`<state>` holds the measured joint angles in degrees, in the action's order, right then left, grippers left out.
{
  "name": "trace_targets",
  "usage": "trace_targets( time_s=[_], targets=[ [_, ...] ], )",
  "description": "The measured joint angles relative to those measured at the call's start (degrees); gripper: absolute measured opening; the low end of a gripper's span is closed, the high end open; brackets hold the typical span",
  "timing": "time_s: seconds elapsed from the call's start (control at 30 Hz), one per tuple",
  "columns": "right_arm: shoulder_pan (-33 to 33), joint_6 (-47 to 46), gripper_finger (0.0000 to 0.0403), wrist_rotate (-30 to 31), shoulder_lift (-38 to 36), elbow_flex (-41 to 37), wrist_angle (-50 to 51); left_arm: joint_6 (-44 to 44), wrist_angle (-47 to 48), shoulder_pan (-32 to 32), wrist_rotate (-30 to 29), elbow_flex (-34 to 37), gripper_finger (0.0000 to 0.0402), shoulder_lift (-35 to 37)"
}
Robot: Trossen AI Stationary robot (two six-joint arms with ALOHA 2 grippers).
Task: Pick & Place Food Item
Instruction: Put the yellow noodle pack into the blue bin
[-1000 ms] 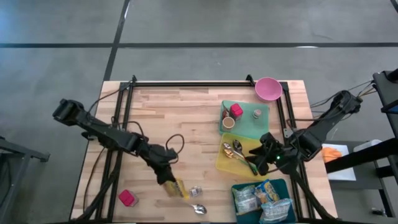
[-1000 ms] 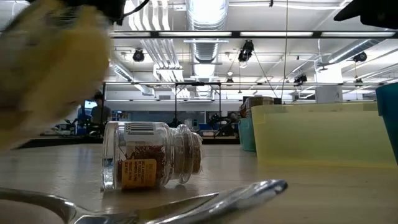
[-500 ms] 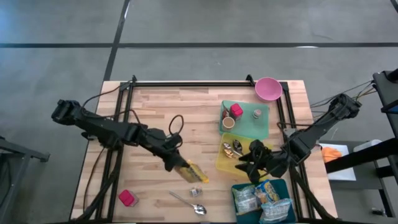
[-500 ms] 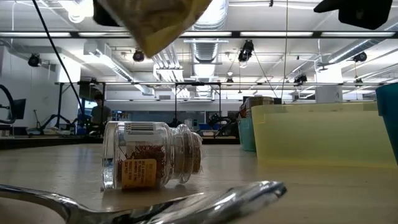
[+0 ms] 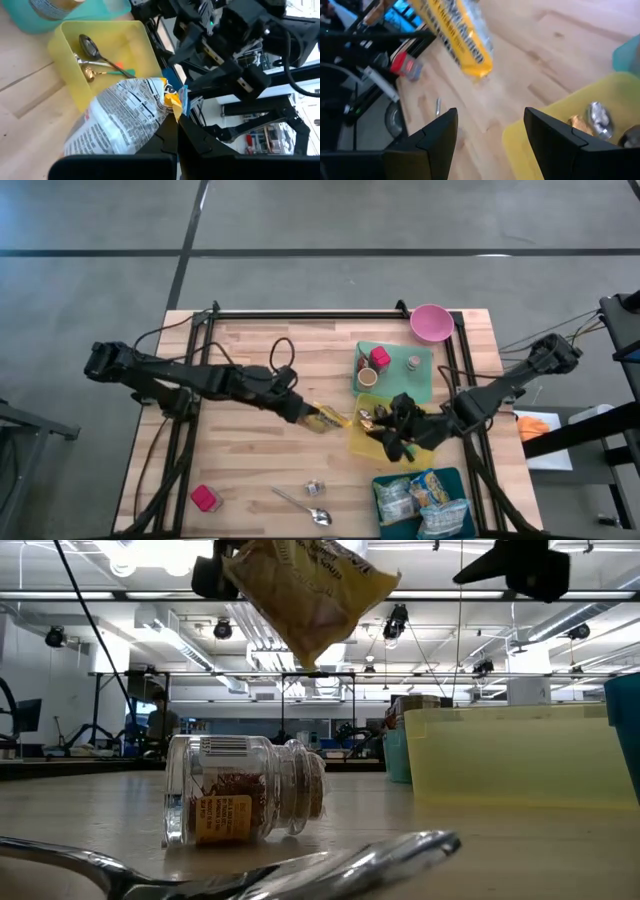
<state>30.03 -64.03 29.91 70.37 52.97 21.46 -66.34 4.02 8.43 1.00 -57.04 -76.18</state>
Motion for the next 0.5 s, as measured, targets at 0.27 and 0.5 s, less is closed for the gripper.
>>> trace_targets(
  time_s=[0.27, 0.5],
  targets=[
    [-5.82, 4.2, 0.0225, -2.04, 0.26, -0.02, -3.76, 0.02, -1.06, -0.7, 0.04, -0.02, 0.0, 0.0],
    [-9.5, 8.5, 0.0237, -8.38, 0.81, -0.02, -8.19, 0.08, -1.43, -0.77, 0.06, -0.04, 0.0, 0.0]
  ],
)
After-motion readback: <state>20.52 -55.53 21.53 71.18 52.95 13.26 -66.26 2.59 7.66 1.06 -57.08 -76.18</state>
